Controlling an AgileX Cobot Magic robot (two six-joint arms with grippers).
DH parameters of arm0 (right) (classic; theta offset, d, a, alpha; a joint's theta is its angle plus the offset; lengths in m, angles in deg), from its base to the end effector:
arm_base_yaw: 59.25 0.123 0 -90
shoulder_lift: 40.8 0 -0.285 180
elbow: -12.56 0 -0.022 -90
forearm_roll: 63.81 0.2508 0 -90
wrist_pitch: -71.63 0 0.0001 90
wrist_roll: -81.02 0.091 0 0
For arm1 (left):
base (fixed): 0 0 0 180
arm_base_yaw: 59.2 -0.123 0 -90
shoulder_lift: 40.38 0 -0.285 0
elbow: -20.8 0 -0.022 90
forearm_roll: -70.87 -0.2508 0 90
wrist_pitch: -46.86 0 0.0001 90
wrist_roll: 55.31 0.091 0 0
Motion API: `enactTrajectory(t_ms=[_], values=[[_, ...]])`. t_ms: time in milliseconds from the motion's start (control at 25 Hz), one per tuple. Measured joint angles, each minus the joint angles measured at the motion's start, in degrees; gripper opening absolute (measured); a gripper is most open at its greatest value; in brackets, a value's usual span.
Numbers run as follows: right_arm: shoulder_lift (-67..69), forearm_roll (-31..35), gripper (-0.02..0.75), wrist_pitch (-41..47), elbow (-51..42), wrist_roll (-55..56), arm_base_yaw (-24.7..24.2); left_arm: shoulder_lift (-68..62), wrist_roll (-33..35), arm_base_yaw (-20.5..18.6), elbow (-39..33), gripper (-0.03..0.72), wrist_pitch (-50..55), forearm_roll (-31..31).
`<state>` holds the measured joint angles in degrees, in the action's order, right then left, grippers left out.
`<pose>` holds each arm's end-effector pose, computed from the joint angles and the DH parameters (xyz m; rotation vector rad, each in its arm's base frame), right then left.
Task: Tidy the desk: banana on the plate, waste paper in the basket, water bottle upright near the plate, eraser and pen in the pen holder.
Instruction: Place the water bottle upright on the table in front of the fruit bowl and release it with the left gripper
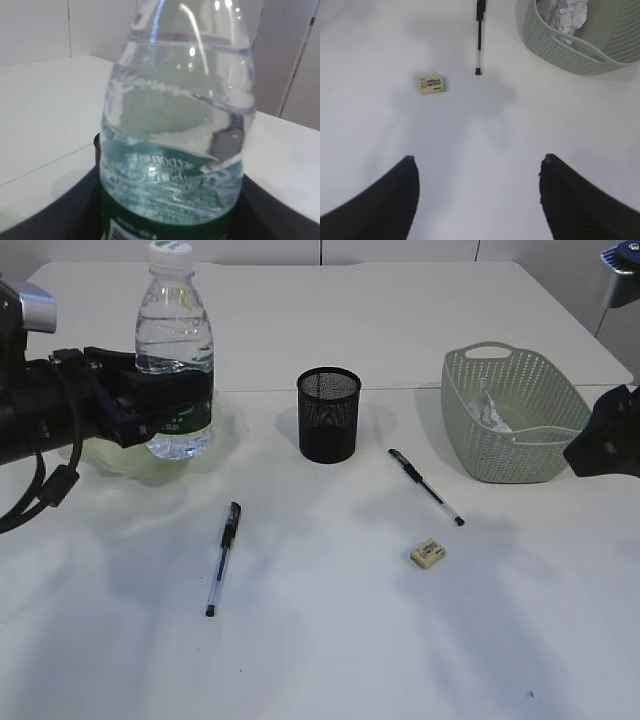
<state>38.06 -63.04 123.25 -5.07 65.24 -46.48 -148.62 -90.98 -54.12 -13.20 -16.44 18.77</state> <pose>0.2383 0.0550 0.3188 -0.6307 2.5068 -0.0027 0.3178 -0.0926 0.2070 0.6044 1.5287 -0.7656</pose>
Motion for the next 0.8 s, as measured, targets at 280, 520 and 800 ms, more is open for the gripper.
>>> enactTrajectory(t_ms=[280,520,800], values=[[0.0,-0.1,0.559,0.0,0.0,0.0,0.0,-5.9,4.6,0.0,0.2,0.427,0.2,0.9],[0.0,-0.1,0.559,0.0,0.0,0.0,0.0,-11.4,7.0,0.0,0.2,0.427,0.4,1.8],[-0.1,-0.1,0.559,0.0,0.0,0.0,0.0,-16.5,10.4,0.0,0.6,0.427,0.5,5.0]])
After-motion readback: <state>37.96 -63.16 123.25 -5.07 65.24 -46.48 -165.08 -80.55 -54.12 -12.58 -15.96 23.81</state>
